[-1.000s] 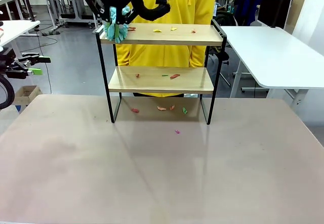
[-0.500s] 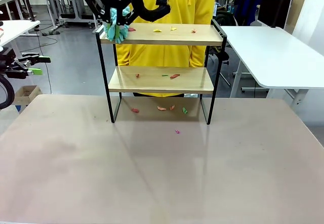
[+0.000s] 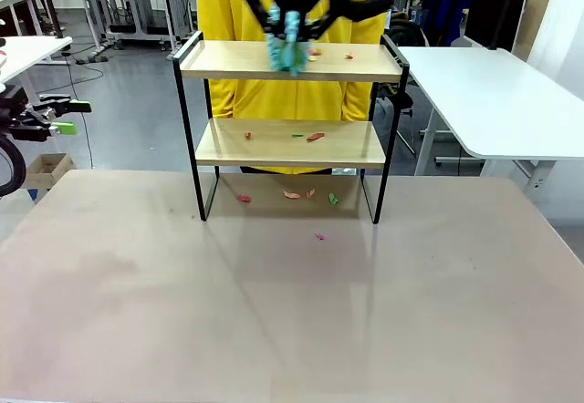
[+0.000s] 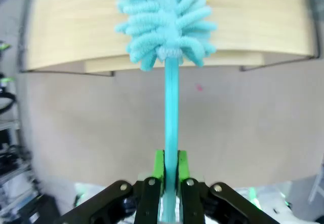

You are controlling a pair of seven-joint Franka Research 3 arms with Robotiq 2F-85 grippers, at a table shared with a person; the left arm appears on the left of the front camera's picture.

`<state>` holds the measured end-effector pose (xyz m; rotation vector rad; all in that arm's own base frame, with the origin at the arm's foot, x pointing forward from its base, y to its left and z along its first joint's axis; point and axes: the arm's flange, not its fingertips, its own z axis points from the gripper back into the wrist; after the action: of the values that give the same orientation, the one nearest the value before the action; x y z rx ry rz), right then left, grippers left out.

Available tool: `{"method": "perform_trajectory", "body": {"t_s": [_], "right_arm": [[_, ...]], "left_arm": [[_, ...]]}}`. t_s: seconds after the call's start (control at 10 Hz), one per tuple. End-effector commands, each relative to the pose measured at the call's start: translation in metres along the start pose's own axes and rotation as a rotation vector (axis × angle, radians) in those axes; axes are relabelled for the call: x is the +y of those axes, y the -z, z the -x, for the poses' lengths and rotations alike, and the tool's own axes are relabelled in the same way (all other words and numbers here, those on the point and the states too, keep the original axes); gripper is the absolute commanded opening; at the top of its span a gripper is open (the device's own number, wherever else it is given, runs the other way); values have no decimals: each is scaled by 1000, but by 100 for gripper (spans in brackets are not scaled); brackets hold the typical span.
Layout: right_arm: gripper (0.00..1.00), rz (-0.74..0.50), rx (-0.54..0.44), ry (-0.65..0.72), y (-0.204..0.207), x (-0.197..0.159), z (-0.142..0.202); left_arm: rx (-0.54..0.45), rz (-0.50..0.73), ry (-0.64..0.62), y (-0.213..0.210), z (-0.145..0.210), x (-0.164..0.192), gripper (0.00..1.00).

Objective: Clean the shelf.
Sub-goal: Clean the specific section of the Shelf indicated by the human with the Duster.

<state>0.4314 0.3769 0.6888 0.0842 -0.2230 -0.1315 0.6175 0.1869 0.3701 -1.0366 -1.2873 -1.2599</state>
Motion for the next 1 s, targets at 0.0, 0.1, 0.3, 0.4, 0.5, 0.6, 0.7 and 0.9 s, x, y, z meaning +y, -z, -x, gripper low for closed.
{"method": "perform_trajectory", "body": {"t_s": [0.0,0.1,0.3,0.4,0.5,0.6,0.7,0.9], "right_arm": [[13,26,39,23,3,-76,22],[13,49,46,48,6,-109,22],[13,82,7,62,5,-155,29],[13,9,-89,-53,-9,-159,44],[13,80,25,81,-6,-136,8],[13,80,25,81,-6,-136,8],[13,80,25,81,-6,-136,8],[13,80,25,81,-6,-136,8]], "left_arm": [[0,3,1,1,-2,-1,100],[0,3,1,1,-2,-1,100],[0,3,1,1,-2,-1,100],[0,3,1,1,-2,-1,100],[0,3,1,1,-2,-1,100],[0,3,1,1,-2,-1,100],[0,3,1,1,-2,-1,100],[0,3,1,1,-2,-1,100]]}}
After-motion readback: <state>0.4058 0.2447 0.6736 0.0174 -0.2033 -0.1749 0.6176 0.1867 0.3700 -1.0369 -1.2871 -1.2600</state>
